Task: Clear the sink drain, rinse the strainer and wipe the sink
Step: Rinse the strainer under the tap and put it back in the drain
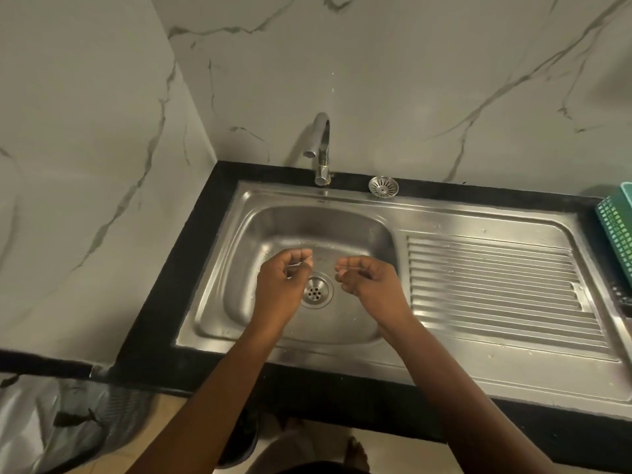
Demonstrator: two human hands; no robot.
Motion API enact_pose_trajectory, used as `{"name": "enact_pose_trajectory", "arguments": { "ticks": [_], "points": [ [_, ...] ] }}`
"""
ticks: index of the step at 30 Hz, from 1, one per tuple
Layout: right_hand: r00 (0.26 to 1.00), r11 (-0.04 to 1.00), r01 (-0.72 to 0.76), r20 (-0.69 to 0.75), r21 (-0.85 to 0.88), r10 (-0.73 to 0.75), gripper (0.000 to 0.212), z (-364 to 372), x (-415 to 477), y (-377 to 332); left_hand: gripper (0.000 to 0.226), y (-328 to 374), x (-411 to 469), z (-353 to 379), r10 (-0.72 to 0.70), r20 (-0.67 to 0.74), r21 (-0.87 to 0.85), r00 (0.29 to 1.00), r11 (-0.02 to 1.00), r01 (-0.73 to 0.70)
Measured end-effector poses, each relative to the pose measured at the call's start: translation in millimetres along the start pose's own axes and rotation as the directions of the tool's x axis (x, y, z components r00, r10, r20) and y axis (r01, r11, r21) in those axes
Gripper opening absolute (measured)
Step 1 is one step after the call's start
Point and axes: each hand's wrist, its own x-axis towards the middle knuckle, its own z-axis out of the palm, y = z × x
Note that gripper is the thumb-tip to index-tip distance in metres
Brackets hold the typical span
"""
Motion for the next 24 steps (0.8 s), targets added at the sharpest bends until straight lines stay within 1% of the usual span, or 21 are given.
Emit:
{"name": "enact_pose_trajectory", "arguments": {
  "ticks": [5, 11, 15, 19, 22, 24],
  "points": [
    [0.996, 1.0, 0.006, -0.093, -0.003, -0.006, 0.015, 11, 35, -2, 0.02, -1, 51, -7, 0.015, 0.069, -0.014, 0.997, 1.0, -0.014],
    [0.985, 1.0, 0.015, -0.171, 0.008, -0.014, 0.015, 26, 74, -4, 0.019, -4, 110, -9, 0.033, 0.136, 0.038, 0.99, 0.999, -0.038],
    [0.983, 0.999, 0.005, -0.183, 0.046, 0.003, 0.013, 32, 95, -3, 0.02, -1, 153, 1, 0.036, 0.145, 0.044, 0.989, 0.998, -0.043],
    [0.985, 0.999, -0.003, -0.172, 0.05, 0.011, 0.014, 33, 112, -1, 0.025, 1, 195, 19, 0.098, 0.143, 0.124, 0.985, 0.985, -0.116],
    [0.987, 0.999, 0.004, -0.163, 0.052, 0.005, 0.013, 36, 123, -1, 0.035, 7, 234, 27, 0.137, 0.162, 0.198, 0.977, 0.966, -0.168],
    [0.986, 0.998, -0.004, -0.169, 0.061, 0.014, 0.012, 36, 131, -1, 0.043, 12, 261, 34, 0.125, 0.161, 0.226, 0.979, 0.961, -0.159]
  ]
}}
